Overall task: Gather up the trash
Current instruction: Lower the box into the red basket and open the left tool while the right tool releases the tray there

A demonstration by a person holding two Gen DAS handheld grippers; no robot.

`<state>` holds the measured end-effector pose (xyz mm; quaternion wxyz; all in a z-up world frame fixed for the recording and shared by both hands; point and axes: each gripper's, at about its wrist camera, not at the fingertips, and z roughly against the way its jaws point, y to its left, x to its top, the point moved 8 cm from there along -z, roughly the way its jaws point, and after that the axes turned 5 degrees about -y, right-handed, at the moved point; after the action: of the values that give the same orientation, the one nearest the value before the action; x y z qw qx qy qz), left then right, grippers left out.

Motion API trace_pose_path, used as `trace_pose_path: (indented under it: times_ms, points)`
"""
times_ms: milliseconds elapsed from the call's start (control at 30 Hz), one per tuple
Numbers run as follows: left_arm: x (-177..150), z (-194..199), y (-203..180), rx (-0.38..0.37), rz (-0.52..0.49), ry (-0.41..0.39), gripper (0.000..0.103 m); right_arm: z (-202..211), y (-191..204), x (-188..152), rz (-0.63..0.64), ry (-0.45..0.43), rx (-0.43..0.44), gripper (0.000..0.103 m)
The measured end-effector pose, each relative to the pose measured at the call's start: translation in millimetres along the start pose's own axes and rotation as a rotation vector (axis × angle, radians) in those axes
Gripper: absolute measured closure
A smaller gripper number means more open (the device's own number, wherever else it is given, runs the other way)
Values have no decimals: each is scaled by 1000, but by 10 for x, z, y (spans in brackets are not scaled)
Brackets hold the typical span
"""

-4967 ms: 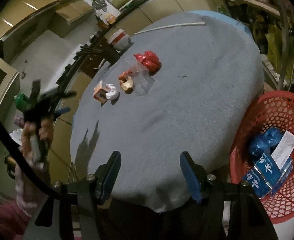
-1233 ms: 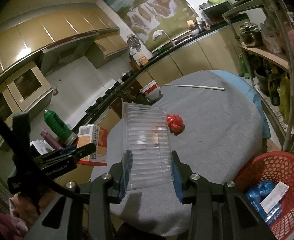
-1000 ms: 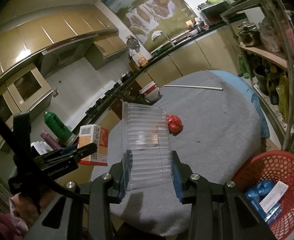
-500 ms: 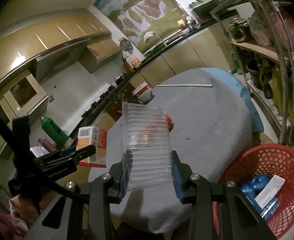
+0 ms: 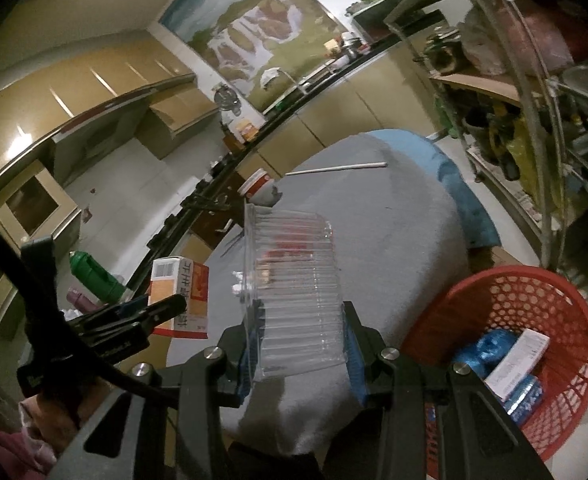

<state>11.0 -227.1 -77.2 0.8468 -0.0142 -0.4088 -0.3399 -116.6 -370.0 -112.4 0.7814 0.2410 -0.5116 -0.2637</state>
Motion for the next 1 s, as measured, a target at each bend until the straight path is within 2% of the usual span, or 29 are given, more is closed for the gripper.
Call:
trace_pose_path:
  times_ms: [300,467,667,767,867,967,1000]
  points:
    - [29,-76,-301,-25,-67,0,53,164,-377,-34,-66,-14,-65,63]
    - [-52,-215,-693,-175,-78,52,53,271,-642,-50,-108,-26,-108,63]
    - [-313,-421,-1301,-382,-89,159,53,545,-1133,-27,-176,-69,-241,63]
    - [-412,-488,-1593,-471,-103,206,53,666,-1384,-82,-213,-64,-313,63]
    - [-458,-534,-1795,-524,-112,235,52,706,-1583,-174,-264,-42,-352,62]
    - [-437,-567,-1959,-558,-125,227,50,690,-1711,-266,-306,-16,-381,58]
    - [-429,-579,-1987,-566,-128,229,46,675,-1752,-306,-331,-2,-382,49]
